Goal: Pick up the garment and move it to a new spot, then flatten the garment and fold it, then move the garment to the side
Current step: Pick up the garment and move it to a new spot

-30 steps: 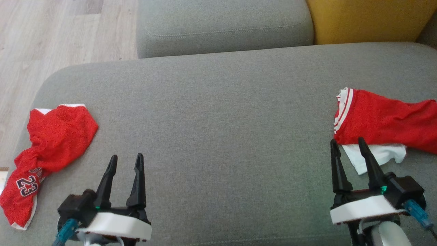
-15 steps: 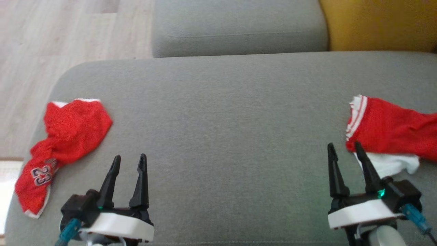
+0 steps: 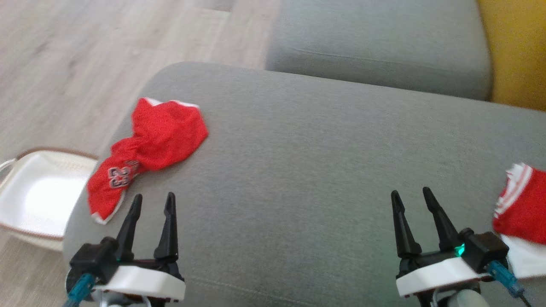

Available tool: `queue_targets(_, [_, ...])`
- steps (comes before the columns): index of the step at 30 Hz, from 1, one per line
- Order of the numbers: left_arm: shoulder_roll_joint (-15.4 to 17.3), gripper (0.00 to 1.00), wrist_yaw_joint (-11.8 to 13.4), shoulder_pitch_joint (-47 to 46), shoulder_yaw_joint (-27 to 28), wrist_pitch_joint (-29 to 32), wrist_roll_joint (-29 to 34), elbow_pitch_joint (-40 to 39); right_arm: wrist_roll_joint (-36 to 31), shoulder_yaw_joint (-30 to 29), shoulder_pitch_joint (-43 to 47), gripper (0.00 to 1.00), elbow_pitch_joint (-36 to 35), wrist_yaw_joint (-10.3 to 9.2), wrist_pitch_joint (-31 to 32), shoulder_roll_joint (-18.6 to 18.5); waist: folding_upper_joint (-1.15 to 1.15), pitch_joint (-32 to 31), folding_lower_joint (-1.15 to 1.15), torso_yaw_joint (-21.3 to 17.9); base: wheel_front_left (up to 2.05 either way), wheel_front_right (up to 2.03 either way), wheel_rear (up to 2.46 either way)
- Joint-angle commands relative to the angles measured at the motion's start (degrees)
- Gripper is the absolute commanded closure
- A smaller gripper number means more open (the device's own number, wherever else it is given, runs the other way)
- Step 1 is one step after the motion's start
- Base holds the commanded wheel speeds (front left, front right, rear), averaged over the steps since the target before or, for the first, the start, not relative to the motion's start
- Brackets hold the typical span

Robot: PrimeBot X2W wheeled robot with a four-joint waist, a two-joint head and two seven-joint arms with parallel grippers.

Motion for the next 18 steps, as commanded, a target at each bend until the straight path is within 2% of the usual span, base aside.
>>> queue_targets(1, [0.1,0.00,0.0,-1.7,2.3,-0.3,0.6,-1.8,0.4,1.6,-1.4,0.00,-1.6,-0.04,-0.6,-0.3,0.00,-0.6,0.00,3.3,0.00,0.00,0.00])
queue_targets(10, [0.1,0.00,-0.5,-1.2,3.6,-0.3,1.6,-1.7,1.9,3.4,-1.0,0.00,-1.1,-0.04,-0.6,-0.3,0.00,-1.4,0.00,9.8,0.00,0.00,0.00])
queue_targets(18, [0.1,0.00,-0.4,-0.6,4.9,-0.3,1.7,-2.2,2.4,4.9,-0.8,0.00,-1.0,-0.04,-0.6,-0.3,0.00,-1.3,0.00,11.6,0.00,0.00,0.00])
